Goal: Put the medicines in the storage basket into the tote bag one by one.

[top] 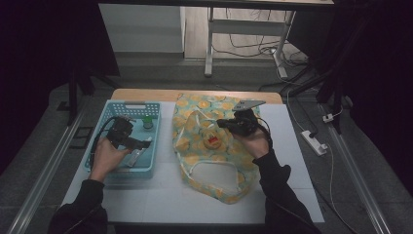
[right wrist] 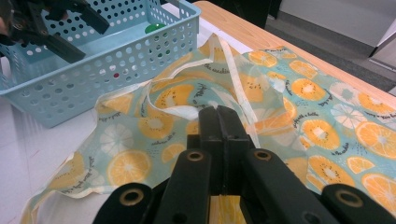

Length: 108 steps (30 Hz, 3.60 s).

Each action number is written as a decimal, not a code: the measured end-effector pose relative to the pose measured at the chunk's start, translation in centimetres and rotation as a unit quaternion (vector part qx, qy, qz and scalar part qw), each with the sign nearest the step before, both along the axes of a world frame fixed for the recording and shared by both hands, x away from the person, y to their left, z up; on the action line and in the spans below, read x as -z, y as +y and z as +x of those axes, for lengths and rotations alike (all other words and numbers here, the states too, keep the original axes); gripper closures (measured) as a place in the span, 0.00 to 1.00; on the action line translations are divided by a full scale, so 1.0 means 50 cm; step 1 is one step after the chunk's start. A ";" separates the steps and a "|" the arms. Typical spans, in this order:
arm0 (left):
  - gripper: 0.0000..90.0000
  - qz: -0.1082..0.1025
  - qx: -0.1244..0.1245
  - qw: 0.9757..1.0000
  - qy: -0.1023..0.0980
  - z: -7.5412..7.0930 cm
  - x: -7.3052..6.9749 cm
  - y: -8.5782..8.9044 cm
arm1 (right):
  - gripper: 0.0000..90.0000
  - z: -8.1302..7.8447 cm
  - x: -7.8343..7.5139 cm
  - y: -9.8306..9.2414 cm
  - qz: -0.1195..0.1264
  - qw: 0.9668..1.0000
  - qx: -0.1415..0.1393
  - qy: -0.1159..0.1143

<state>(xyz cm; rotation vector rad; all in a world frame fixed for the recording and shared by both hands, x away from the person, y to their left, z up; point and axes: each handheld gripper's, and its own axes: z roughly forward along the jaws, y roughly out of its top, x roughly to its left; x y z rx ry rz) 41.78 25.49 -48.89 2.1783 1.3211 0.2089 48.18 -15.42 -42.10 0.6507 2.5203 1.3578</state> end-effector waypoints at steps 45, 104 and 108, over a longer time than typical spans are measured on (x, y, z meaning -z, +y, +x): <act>0.79 0.051 0.020 0.993 0.101 0.021 0.050 -0.016 | 1.00 -0.002 -0.003 -0.001 0.001 1.000 -0.002 -0.001; 0.81 -0.037 0.082 0.996 -0.020 -0.042 -0.126 -0.113 | 1.00 -0.001 -0.006 -0.005 0.006 1.000 0.002 -0.005; 0.81 -0.041 0.100 0.994 -0.020 -0.043 -0.129 -0.145 | 1.00 -0.002 -0.008 -0.005 0.008 1.000 0.002 -0.006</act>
